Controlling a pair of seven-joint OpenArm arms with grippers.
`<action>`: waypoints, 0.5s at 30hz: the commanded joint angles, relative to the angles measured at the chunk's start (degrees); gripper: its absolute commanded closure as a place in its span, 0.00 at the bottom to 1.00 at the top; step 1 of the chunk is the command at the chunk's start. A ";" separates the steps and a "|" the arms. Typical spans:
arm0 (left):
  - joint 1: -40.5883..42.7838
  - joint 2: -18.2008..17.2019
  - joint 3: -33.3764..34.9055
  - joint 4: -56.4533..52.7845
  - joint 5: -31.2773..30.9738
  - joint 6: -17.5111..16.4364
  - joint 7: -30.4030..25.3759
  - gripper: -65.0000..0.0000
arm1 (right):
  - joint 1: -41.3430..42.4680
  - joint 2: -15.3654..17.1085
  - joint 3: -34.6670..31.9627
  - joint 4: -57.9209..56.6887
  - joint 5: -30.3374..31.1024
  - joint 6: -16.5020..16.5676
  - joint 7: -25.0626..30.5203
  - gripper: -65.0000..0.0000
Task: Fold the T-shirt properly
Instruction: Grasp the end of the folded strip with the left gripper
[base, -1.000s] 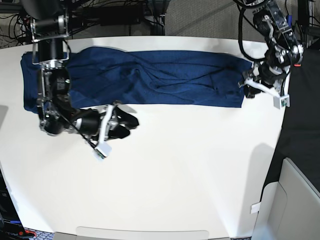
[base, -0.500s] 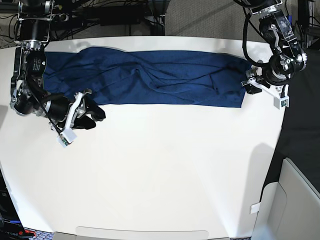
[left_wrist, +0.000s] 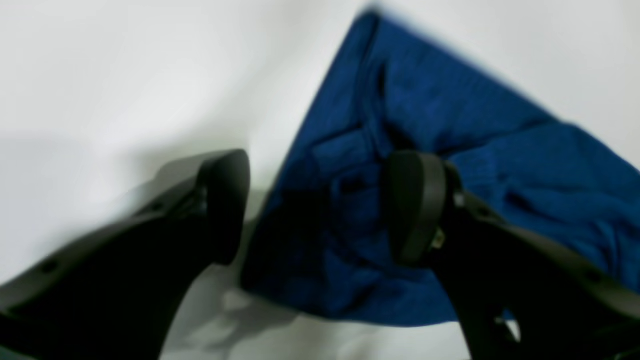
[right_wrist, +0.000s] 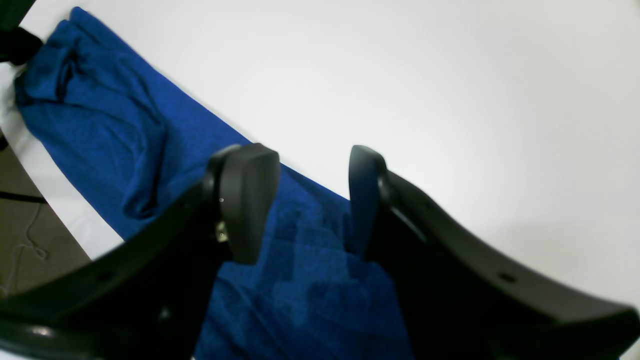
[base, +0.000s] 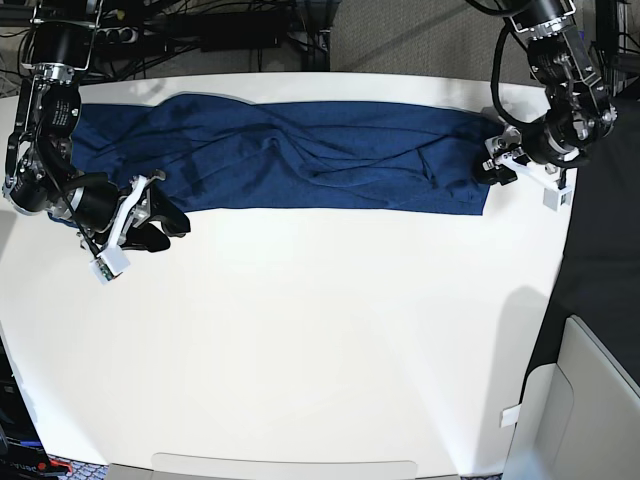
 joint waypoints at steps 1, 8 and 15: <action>-0.41 -0.66 -0.23 -0.55 -0.96 0.22 0.83 0.36 | 0.79 0.87 0.51 1.02 1.09 0.32 1.06 0.58; -0.41 -0.66 0.47 -4.33 -4.03 0.22 0.83 0.36 | 0.52 0.78 0.51 1.02 1.09 0.32 1.06 0.58; 1.70 -0.66 7.50 -1.25 -6.06 0.22 0.92 0.40 | 0.52 0.69 0.51 1.02 1.09 0.32 1.06 0.58</action>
